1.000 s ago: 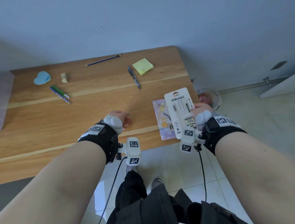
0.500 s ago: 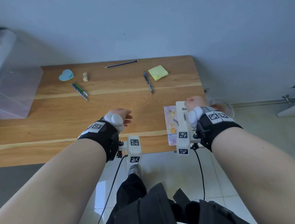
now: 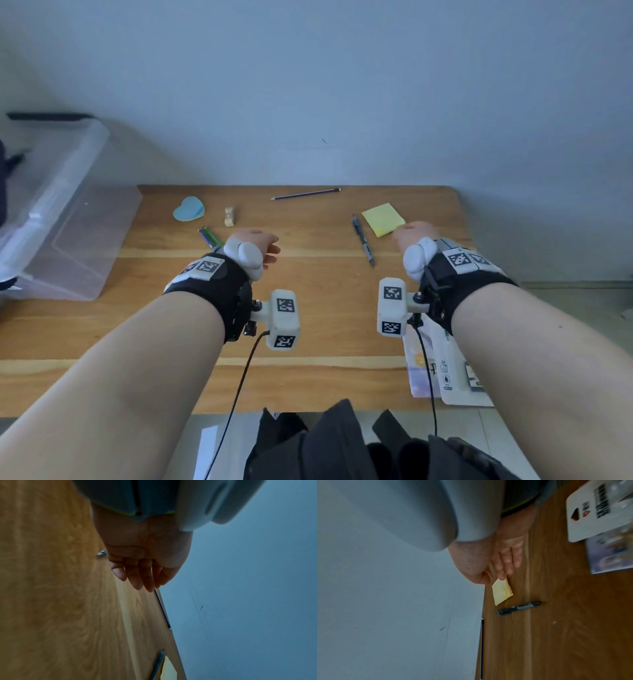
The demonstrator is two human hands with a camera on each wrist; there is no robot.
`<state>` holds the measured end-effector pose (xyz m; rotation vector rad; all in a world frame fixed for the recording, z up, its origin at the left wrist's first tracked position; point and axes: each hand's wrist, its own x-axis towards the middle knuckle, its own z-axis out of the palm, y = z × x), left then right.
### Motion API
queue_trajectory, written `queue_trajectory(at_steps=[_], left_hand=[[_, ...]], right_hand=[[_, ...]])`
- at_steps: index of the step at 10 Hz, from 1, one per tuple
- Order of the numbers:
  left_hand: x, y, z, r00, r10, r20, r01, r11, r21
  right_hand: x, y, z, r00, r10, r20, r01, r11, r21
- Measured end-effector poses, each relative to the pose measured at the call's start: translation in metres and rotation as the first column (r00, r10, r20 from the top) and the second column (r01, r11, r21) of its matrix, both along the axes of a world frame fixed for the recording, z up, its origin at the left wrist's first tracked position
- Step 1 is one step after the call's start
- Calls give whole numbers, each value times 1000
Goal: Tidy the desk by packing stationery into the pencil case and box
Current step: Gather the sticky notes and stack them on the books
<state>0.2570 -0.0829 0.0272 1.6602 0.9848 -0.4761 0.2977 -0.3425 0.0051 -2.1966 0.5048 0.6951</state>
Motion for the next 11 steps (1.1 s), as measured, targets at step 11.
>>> queue_trajectory(at_steps=[11], left_hand=[[-11, 2, 33, 981, -109, 164, 114, 993, -21]], right_hand=[[-13, -11, 63, 981, 150, -122, -186, 902, -390]])
